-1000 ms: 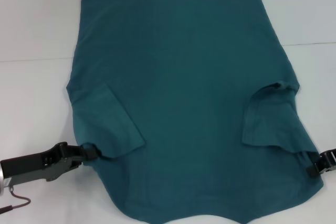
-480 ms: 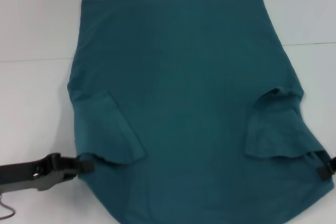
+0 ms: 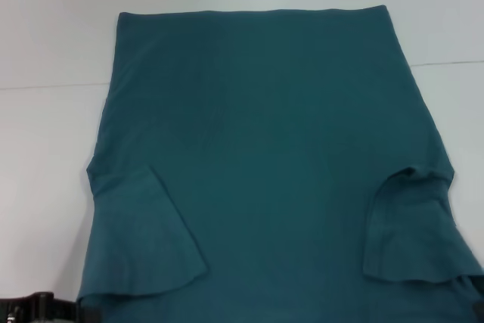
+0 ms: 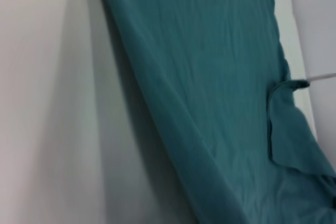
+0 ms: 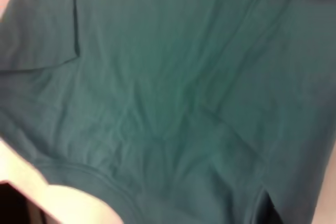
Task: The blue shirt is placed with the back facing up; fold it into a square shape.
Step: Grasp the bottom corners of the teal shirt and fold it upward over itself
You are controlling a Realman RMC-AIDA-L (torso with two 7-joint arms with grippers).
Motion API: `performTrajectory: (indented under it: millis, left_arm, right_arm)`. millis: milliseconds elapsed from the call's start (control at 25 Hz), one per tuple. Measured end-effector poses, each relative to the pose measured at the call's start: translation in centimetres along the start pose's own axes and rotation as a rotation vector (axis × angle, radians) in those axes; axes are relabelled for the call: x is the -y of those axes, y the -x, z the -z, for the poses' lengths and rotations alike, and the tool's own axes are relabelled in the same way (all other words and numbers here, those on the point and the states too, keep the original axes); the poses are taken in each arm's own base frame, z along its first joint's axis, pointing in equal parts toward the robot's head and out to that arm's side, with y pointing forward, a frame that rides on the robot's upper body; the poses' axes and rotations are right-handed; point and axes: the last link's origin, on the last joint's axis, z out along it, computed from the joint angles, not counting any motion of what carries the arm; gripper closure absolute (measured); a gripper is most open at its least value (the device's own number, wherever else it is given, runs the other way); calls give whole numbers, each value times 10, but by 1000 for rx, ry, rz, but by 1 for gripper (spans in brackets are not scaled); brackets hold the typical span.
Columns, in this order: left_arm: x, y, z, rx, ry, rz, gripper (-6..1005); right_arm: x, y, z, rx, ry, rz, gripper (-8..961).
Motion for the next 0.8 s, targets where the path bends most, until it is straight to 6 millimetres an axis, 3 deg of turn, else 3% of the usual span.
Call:
performTrajectory:
  millis: [240,440,600,680,800]
  left_arm:
    - [-16,-16,1,46,35,-64,956]
    - [-33,-39,2,62,56,-109,956]
    - [-43,-55,2,64,53,-114,956]
    - [-56,-77,7,45,30,-116,956]
    - [-63,-92,10,23,5,-111,957]
  right_arm:
    - [-5,6,-5,34,29,34,922]
    - [-12,26,22,229,139,75,922]
    - [-3,36,49,379,154,10,923]
    - [2,40,58,432,145,-23,923]
    - [9,44,69,494,113,-64,922]
